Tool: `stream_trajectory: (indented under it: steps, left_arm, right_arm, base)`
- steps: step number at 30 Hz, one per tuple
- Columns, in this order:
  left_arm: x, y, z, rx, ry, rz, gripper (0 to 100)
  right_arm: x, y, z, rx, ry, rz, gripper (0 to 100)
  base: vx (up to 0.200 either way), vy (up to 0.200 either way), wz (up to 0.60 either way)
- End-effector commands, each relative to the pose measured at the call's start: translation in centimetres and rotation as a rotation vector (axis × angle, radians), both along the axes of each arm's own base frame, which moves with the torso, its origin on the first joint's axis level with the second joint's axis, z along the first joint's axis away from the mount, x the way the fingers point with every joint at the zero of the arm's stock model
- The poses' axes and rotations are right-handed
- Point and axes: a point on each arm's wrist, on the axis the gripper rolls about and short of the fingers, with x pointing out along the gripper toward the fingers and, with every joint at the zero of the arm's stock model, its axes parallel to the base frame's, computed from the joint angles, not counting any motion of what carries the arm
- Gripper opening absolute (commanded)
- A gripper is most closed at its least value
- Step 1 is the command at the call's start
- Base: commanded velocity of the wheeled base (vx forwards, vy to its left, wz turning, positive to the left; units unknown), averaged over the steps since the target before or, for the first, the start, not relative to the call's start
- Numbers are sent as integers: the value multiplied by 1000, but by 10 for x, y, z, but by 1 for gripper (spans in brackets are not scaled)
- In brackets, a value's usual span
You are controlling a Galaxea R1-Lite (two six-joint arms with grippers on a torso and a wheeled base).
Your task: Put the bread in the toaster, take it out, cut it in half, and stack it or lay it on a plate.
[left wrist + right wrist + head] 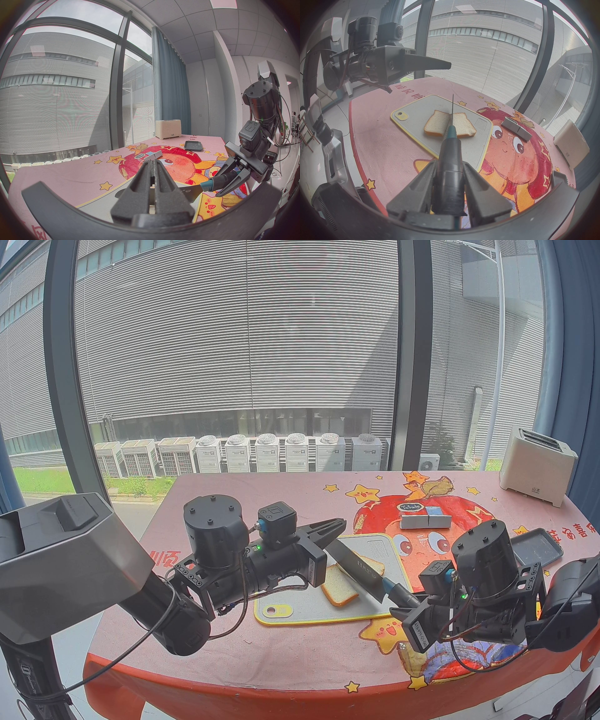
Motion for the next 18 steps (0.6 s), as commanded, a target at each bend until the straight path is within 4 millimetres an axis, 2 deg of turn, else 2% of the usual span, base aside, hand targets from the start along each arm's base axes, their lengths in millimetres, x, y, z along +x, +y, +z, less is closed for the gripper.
stream_trajectory:
  steps: [1,18]
  left_arm:
    - [0,0,-1,0,0,-2,0]
    - [-1,-3,-7,13,14,-8,0]
  right_arm:
    - [-1,1,1,5,-6,8,0]
    - [-2,4,2,10,-6,14,0]
  base:
    - [0,0,0]
    - [0,0,0]
